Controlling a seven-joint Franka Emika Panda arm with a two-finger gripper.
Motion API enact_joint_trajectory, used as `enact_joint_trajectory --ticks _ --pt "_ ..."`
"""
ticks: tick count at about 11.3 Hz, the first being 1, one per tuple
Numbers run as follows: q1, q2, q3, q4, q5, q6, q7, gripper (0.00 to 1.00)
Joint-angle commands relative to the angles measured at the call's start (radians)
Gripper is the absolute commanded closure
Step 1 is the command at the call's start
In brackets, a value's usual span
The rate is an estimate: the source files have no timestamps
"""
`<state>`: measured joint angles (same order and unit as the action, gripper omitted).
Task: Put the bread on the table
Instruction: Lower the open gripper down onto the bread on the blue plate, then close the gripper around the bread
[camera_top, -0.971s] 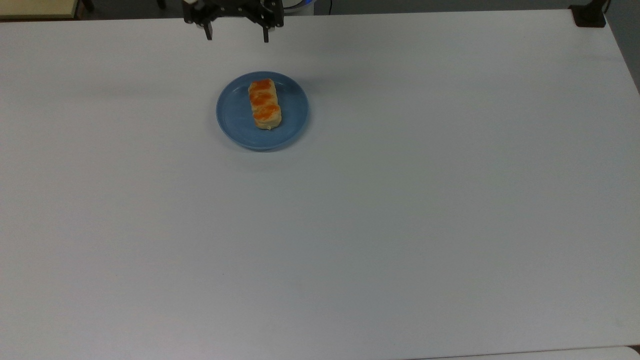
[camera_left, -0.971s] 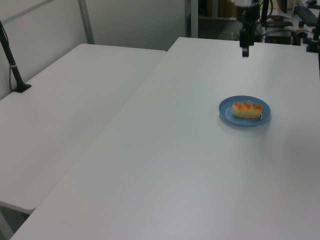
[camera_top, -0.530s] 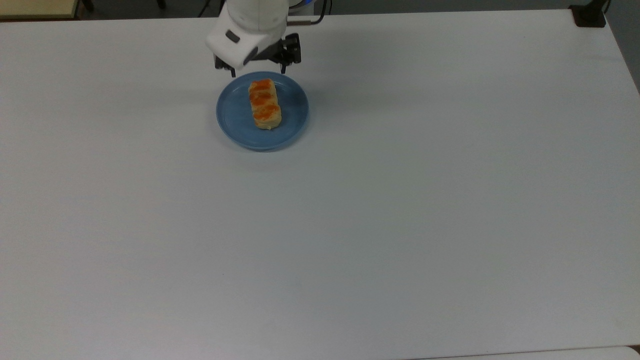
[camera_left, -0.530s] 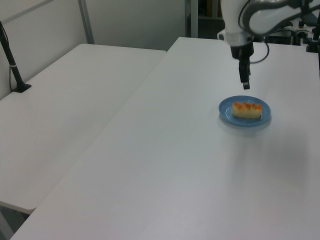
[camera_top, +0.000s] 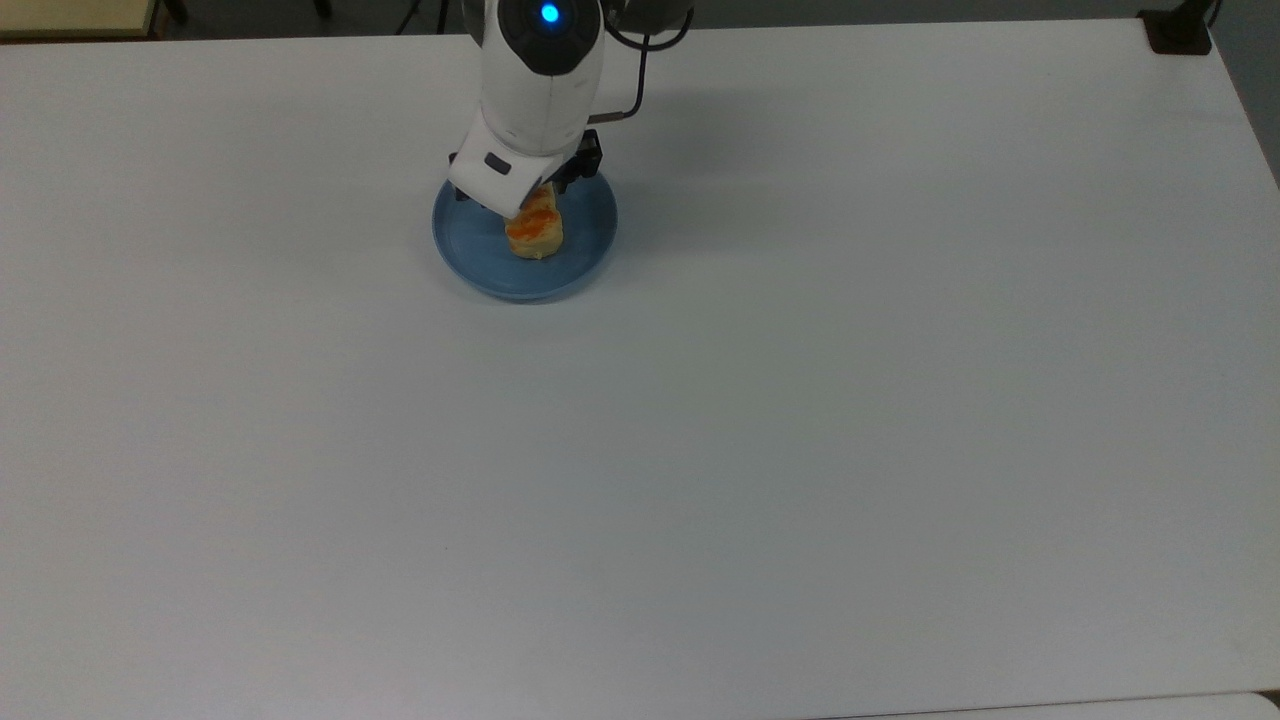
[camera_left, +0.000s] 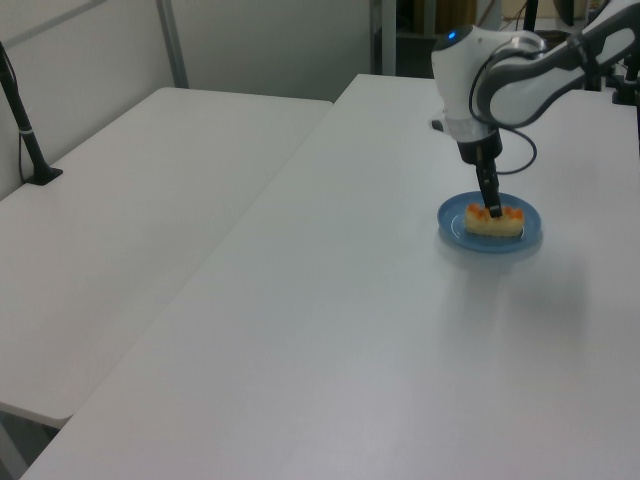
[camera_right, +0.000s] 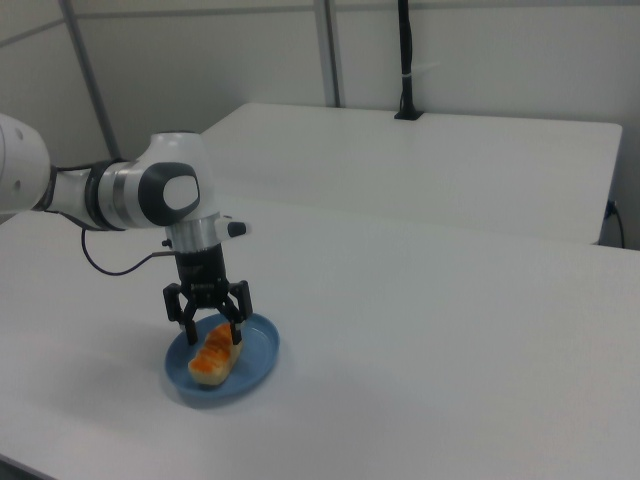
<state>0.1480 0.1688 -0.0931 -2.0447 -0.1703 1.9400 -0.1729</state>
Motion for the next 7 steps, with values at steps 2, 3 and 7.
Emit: enact_joint_trajectory --ticks 2,3,7 --pt "0.027 0.024 -0.008 -0.037 -0.037 0.066 -0.007 0.49" --pt "0.027 0.023 -0.008 -0.037 -0.037 0.068 -0.007 0.61" --pt "0.025 -0.119 -0.007 0.004 -0.019 -0.071 -0.033 0.74"
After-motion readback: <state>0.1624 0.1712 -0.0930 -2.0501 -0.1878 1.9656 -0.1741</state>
